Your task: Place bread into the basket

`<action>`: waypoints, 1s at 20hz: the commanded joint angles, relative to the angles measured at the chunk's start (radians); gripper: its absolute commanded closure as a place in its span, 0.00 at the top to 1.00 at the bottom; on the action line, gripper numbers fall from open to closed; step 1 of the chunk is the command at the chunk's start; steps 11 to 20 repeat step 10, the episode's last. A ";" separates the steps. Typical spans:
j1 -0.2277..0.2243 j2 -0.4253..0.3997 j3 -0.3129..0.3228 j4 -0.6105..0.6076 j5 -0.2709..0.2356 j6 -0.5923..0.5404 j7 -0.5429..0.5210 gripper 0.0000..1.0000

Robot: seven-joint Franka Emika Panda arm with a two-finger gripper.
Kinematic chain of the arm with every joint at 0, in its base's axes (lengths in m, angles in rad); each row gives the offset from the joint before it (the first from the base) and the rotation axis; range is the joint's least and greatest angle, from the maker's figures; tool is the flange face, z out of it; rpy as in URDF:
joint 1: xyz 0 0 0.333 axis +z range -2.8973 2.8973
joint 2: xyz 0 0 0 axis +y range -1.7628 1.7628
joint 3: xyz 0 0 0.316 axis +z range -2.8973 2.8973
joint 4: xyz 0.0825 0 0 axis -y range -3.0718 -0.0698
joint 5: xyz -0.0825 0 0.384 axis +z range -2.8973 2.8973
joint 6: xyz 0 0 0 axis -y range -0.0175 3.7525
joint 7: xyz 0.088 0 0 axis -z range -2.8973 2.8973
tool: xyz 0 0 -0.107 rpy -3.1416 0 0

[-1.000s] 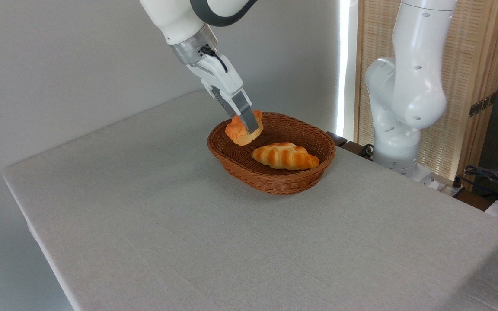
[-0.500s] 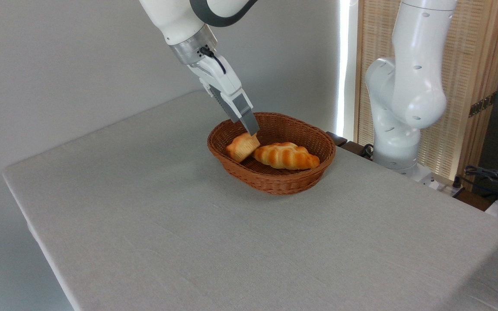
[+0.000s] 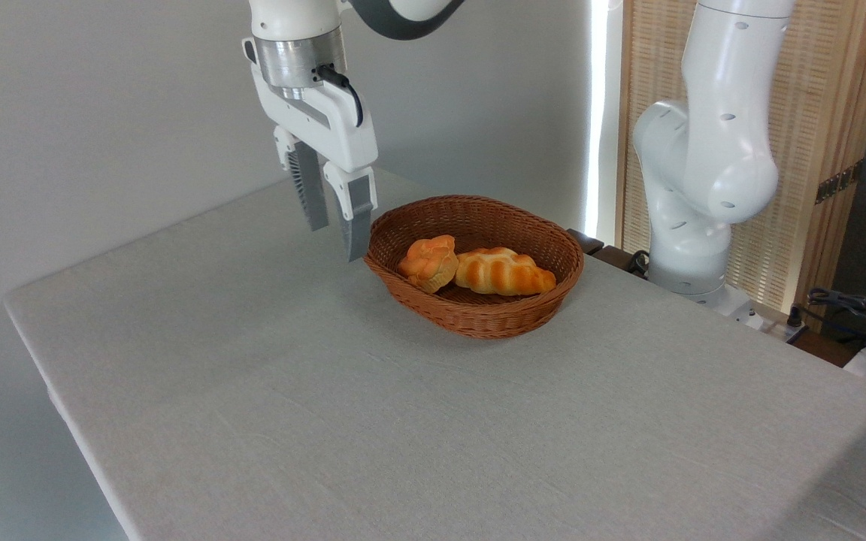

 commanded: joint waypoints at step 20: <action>0.005 0.004 0.157 0.072 0.006 0.045 0.019 1.00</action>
